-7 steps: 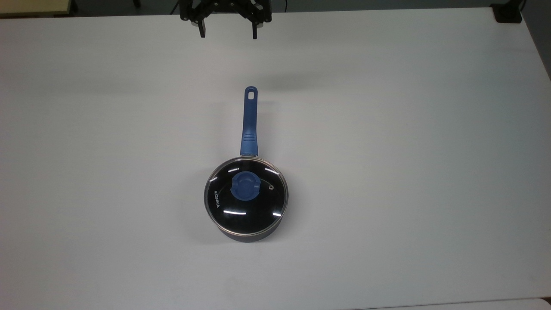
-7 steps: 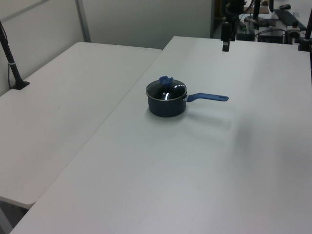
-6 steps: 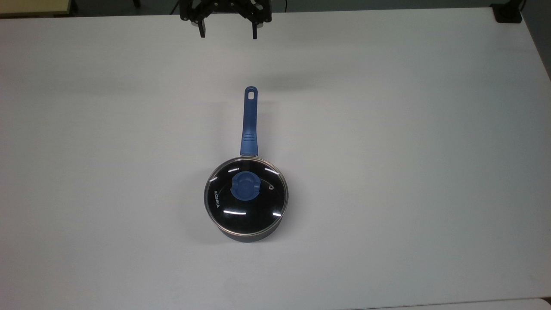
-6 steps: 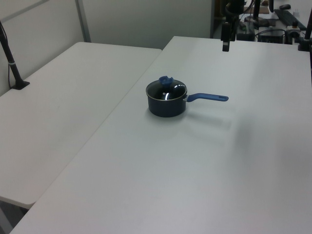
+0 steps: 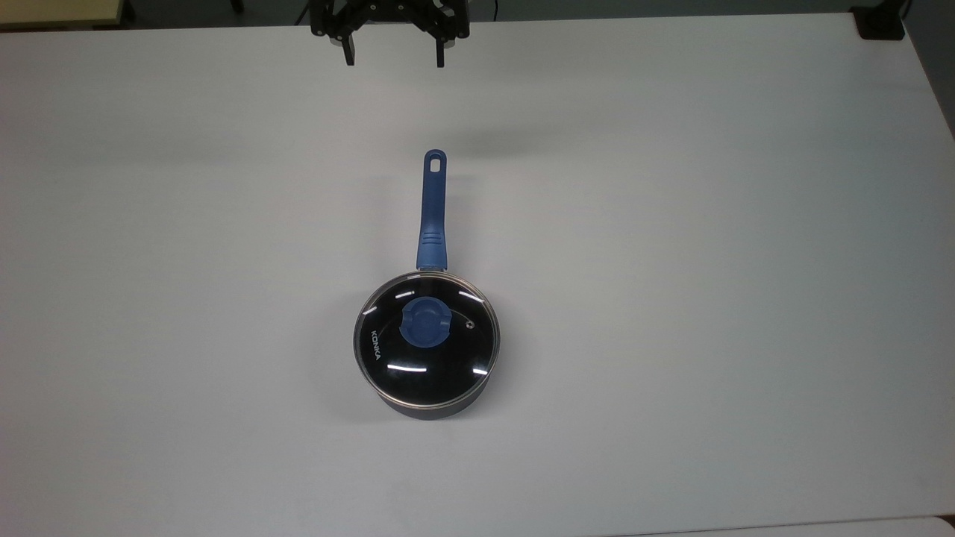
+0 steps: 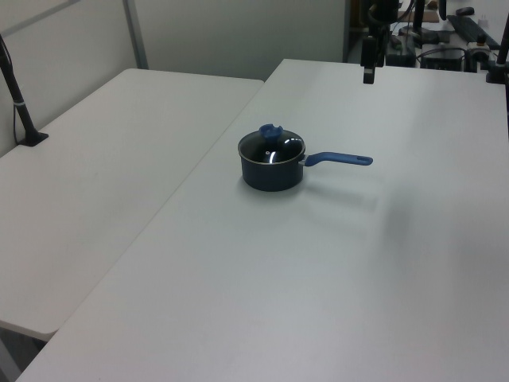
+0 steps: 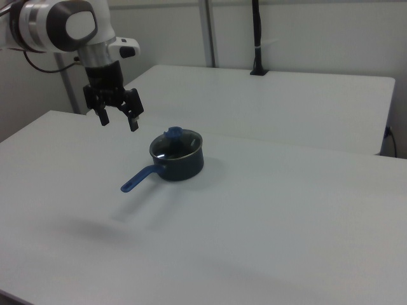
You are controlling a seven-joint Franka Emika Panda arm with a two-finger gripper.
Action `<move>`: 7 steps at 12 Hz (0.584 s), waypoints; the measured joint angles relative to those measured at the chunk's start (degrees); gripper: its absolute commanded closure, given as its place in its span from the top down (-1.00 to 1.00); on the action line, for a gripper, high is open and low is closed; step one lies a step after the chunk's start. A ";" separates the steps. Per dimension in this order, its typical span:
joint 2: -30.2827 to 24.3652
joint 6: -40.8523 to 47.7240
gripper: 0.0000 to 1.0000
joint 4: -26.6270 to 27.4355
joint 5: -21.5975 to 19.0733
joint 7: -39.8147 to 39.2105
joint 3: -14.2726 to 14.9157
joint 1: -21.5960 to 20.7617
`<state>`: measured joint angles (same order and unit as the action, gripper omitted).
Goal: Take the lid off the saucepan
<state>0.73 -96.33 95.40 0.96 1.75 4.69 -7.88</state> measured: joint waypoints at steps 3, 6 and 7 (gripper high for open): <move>0.13 0.00 1.00 0.00 0.00 -0.11 0.00 0.06; 1.75 -0.01 1.00 -0.86 -0.01 -0.12 0.00 0.06; 3.47 -0.08 1.00 -1.96 -0.03 -0.11 -0.01 0.06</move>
<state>4.19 -96.42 93.44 0.93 1.64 4.68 -7.82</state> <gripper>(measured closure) 0.000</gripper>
